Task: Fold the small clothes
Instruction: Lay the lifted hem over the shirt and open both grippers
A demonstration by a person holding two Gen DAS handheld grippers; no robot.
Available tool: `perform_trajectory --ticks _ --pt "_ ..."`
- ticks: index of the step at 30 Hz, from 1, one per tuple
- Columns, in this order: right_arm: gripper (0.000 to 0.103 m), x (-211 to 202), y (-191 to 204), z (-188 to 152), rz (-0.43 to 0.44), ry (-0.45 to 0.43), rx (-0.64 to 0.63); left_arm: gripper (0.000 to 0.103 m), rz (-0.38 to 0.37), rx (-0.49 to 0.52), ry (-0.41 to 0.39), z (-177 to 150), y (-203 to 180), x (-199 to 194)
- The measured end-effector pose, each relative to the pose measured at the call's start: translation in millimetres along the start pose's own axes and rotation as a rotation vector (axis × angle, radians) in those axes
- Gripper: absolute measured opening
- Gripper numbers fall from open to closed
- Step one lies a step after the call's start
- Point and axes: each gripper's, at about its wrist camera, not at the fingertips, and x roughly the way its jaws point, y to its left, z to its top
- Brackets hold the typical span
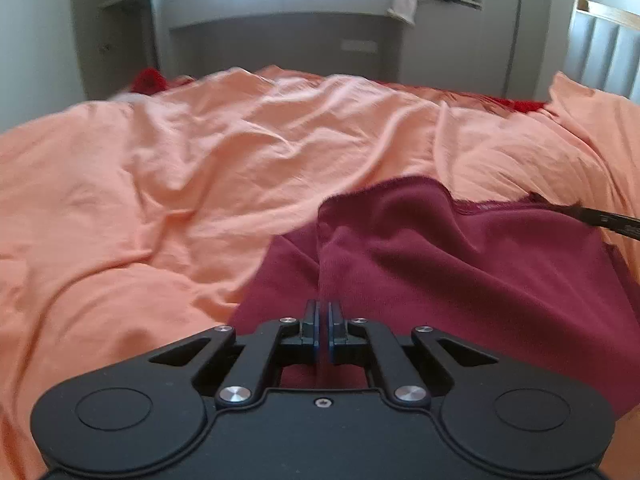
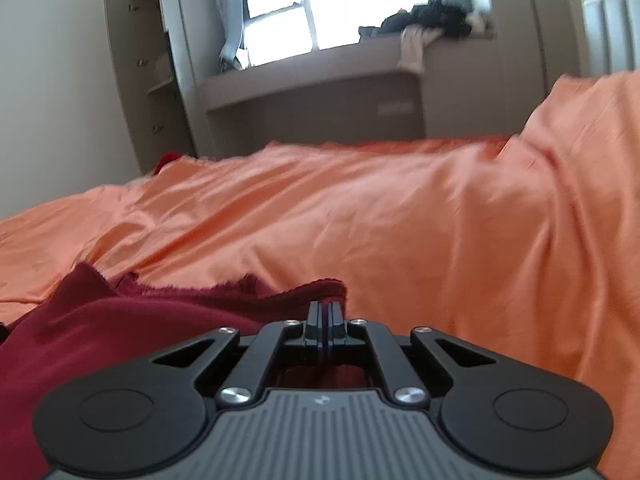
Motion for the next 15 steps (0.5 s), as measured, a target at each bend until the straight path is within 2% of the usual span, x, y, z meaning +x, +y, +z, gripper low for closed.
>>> perform_trajectory --ticks 3,5,7,10,11,12,13,14,15 --pt "0.002 -14.0 -0.6 -2.4 -0.053 -0.040 -0.033 0.003 0.035 0.007 -0.033 -4.8 3.4 -11.9" --pt "0.002 -13.4 -7.1 -4.7 -0.043 -0.009 -0.019 0.003 0.035 0.038 -0.034 -7.6 2.4 -10.2" --pt "0.002 -7.5 -12.7 -7.5 -0.033 0.029 0.008 0.003 0.042 0.061 0.000 -10.1 -3.5 -0.7" --pt "0.004 -5.1 -17.8 -10.3 -0.004 0.056 0.060 0.005 0.044 0.030 -0.005 -11.3 -5.8 2.1" --pt "0.011 -8.2 -18.9 -10.7 0.001 0.056 0.078 0.009 0.032 0.011 -0.010 -11.1 -4.1 1.0" --pt "0.014 -13.1 -19.7 -10.9 0.009 0.055 0.090 0.018 0.015 -0.013 -0.013 -10.8 -1.4 -0.9" --pt "0.021 -18.1 -18.6 -10.7 0.013 0.053 0.094 0.022 0.009 -0.036 -0.014 -11.2 1.2 -3.2" --pt "0.038 -26.5 -17.7 -11.3 0.023 0.049 0.089 0.028 0.005 -0.056 -0.015 -11.3 3.0 -6.8" --pt "0.047 -37.5 -15.7 -12.9 0.028 0.035 0.075 0.032 0.003 -0.064 -0.018 -11.7 3.2 -11.3"
